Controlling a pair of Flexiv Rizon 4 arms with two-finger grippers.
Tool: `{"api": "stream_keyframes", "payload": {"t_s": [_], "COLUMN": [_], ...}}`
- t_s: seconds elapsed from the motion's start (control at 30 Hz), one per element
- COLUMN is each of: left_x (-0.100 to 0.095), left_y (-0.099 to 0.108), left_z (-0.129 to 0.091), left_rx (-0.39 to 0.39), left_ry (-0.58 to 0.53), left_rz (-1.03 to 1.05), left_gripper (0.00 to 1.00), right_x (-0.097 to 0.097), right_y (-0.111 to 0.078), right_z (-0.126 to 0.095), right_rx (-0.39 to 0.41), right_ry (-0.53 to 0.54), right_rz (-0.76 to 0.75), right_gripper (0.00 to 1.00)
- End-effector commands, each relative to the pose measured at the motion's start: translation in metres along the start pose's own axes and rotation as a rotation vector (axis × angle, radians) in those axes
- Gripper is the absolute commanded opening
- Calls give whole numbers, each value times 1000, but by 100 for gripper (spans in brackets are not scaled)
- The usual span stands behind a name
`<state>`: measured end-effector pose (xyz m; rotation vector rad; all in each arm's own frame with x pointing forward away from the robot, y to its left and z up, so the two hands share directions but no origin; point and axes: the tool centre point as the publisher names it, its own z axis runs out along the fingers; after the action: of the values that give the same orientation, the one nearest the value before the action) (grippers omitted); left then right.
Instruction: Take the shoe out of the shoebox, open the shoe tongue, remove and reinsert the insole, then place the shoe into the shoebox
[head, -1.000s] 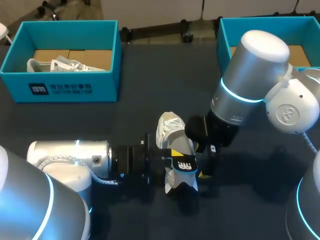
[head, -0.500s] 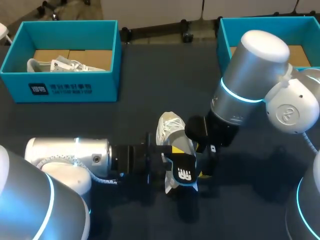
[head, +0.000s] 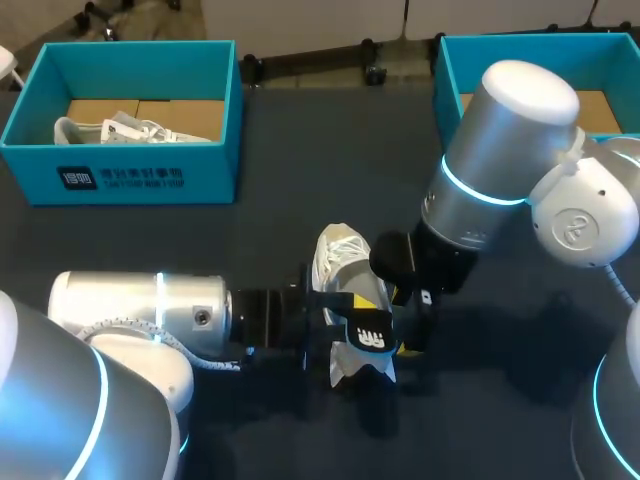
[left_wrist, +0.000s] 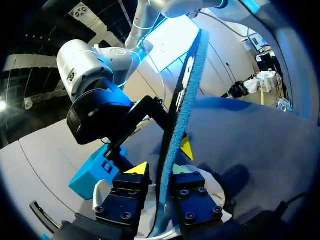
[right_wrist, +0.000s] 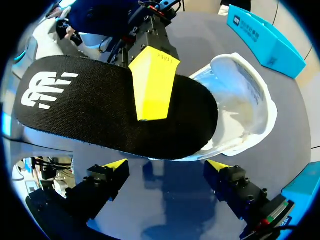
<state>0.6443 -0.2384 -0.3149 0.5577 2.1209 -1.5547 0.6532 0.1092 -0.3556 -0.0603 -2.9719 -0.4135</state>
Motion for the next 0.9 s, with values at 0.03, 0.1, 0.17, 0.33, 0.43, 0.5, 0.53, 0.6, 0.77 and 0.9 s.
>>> {"api": "stream_keyframes", "payload": {"t_s": [0.03, 0.1, 0.17, 0.33, 0.43, 0.5, 0.53, 0.6, 0.77, 0.9], "left_x": [-2, -2, -1, 3, 5, 5, 5, 4, 3, 2], "left_y": [1, 2, 4, 15, 23, 27, 28, 30, 37, 41], "left_z": [11, 11, 11, 8, 7, 7, 7, 6, 7, 7], "left_rx": [-45, -48, -39, -6, 16, 18, 14, 16, -5, -26], "left_ry": [20, 21, 16, 0, -30, -62, -77, -109, -144, -152], "left_rz": [0, 6, 22, 40, 56, 66, 79, 109, 166, 185], "left_gripper": [3, 0, 0, 0, 0, 0, 0, 0, 0, 0], "right_x": [0, 0, 0, 0, 0, 0, 0, 0, 0, 0], "right_y": [1, 1, 1, 1, 1, 1, 1, 1, 1, 1], "right_z": [2, 2, 2, 2, 2, 2, 2, 2, 2, 2], "right_rx": [2, 2, 2, 2, 2, 2, 2, 2, 2, 2], "right_ry": [-1, -1, -1, -1, -1, -1, -1, -1, -1, -1], "right_rz": [1, 1, 1, 1, 1, 1, 1, 1, 1, 1], "right_gripper": [100, 100, 100, 100, 100, 100, 100, 100, 100, 100]}}
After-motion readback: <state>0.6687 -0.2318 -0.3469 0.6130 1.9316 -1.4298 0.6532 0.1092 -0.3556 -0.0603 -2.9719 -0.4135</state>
